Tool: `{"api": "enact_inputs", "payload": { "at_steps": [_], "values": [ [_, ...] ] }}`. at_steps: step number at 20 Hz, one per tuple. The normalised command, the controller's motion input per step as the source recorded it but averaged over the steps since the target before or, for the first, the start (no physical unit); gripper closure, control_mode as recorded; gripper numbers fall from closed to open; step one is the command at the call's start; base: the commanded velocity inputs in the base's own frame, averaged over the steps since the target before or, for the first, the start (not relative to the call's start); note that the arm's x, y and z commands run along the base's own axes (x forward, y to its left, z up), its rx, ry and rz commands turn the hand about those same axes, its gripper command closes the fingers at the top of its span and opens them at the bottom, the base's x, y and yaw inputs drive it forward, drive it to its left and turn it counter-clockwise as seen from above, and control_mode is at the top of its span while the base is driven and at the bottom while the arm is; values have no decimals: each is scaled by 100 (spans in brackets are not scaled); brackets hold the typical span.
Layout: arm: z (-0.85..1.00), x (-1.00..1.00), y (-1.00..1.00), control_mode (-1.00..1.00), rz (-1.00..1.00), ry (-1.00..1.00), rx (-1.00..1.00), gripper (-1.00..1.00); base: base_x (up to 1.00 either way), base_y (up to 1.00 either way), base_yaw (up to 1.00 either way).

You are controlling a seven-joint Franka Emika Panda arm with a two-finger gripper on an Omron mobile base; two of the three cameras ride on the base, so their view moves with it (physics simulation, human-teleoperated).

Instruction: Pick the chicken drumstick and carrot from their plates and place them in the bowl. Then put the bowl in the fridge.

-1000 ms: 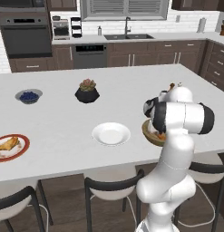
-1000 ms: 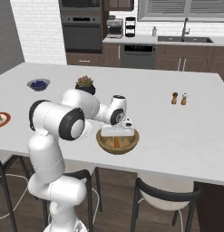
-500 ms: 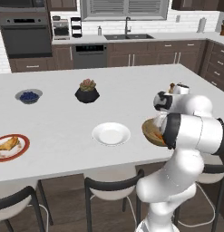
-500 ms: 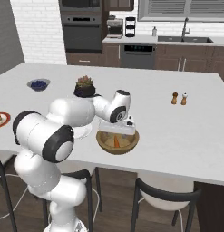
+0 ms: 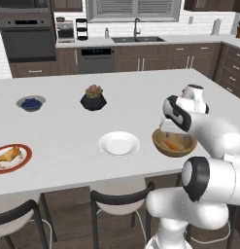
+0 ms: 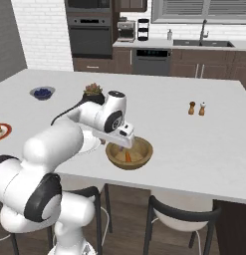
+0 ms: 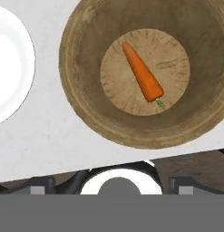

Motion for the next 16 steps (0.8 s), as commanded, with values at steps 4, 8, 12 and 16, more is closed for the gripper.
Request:
{"api": "enact_inputs", "payload": {
  "at_steps": [4,8,12,16],
  "values": [
    [45,-66,71,-100,-1,4,0,-100,0,0,0],
    [54,-69,73,-100,-4,0,0,-100,0,0,0],
    [24,-65,60,-100,-10,-5,0,-100,0,0,0],
    [12,-62,21,-100,0,-27,-12,-100,0,0,0]
  ]
}}
